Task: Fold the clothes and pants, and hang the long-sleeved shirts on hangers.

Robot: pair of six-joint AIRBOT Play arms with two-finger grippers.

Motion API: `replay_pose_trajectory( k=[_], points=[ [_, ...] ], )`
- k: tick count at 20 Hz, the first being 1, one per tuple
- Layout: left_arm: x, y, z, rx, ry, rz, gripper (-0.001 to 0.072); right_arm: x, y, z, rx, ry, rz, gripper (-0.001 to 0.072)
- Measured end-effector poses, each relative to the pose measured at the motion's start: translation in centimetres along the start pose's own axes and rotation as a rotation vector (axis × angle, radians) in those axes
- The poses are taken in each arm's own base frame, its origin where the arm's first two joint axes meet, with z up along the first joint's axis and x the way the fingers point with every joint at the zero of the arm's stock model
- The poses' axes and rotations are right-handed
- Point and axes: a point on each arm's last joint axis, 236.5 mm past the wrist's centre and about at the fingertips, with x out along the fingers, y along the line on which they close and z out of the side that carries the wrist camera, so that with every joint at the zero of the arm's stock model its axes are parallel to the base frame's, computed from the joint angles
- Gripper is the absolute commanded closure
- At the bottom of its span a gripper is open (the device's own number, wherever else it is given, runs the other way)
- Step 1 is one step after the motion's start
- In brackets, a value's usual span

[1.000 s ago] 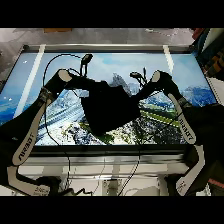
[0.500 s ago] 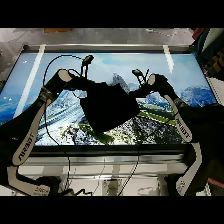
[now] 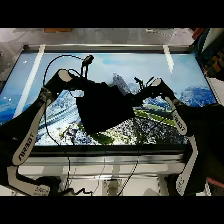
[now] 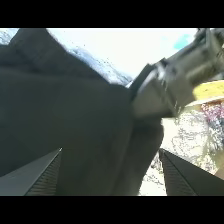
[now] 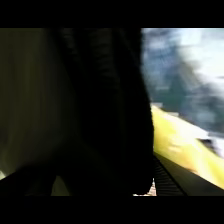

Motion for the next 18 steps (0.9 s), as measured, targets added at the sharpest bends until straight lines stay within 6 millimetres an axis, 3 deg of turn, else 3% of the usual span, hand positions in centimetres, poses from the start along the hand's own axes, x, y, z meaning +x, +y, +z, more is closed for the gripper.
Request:
replay_pose_trajectory(
  k=[1, 3, 5, 9, 12, 15, 18],
  points=[
    [-0.1, 0.1, 0.0, -0.002, -0.001, 0.002, 0.0014, 0.9, 0.8, -0.4, -0.019, 0.017, 0.003, 0.0069],
    [-0.4, 0.8, 0.2, -0.01, -0.007, 0.009, 0.0014, 2.8, 2.3, -0.9, -0.06, 0.039, 0.0, 0.0314],
    [-1.1, 1.9, 0.6, -0.024, -0.023, 0.026, 0.0014, 4.6, 3.7, -1.3, -0.102, 0.052, -0.01, 0.0701],
    [-3.9, 5.0, 1.9, -0.06, -0.078, 0.074, 0.0014, 7.1, 6.9, -1.0, -0.19, 0.021, -0.004, 0.07],
    [-6.9, 7.2, 3.0, -0.084, -0.131, 0.116, 0.0014, 6.6, 9.2, -0.2, -0.254, -0.03, 0.024, 0.07],
    [-10.1, 8.6, 4.2, -0.095, -0.187, 0.154, 0.0014, 2.6, 11.4, 1.8, -0.259, -0.124, 0.085, 0.07],
    [-13.1, 8.7, 5.3, -0.086, -0.242, 0.182, 0.0014, -4.4, 12.0, 4.1, -0.24, -0.244, 0.131, 0.07]
  ],
)
